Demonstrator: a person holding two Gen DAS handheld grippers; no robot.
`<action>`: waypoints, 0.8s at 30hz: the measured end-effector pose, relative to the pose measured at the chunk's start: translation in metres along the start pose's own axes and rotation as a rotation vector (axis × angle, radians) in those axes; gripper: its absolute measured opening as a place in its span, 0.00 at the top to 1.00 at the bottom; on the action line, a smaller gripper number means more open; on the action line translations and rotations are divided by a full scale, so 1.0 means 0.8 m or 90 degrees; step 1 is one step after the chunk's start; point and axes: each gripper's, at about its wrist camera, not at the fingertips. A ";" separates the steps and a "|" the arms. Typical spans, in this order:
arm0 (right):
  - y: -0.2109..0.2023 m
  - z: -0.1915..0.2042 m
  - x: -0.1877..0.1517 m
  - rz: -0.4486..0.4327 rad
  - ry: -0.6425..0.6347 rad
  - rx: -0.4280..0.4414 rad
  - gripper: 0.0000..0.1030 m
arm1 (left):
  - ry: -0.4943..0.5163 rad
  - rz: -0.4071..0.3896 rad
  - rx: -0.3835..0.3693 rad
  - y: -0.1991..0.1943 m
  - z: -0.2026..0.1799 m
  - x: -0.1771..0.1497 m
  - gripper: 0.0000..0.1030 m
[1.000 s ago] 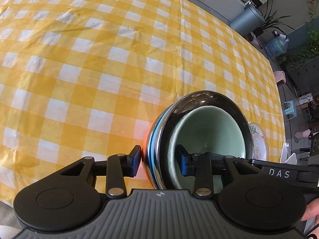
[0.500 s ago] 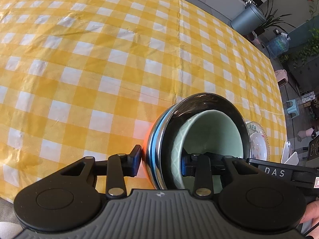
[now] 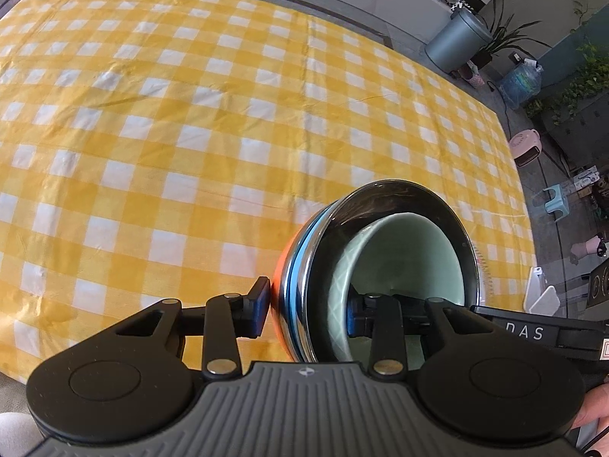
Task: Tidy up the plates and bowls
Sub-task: 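Lift the stacked bowls with the left gripper and carry them over the plates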
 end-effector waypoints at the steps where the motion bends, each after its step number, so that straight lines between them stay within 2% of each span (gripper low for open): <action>1: -0.008 -0.002 0.001 -0.005 0.000 0.000 0.61 | 0.005 -0.003 -0.002 -0.002 -0.007 0.001 0.60; 11: -0.089 -0.042 0.018 -0.050 0.015 -0.015 0.61 | 0.037 -0.008 -0.035 0.003 -0.092 0.013 0.60; 17: -0.126 -0.086 0.031 -0.072 0.037 -0.031 0.61 | 0.048 0.015 -0.057 0.035 -0.138 0.019 0.60; 24: -0.140 -0.135 0.044 -0.078 0.068 -0.045 0.61 | 0.055 0.044 -0.064 0.076 -0.173 0.021 0.60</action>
Point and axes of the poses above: each gripper's, at about its wrist camera, not at the fingertips, and y roughly the way its jaws point, z to its left, x to its top, and after that the axes turned 5 degrees about y, right-handed
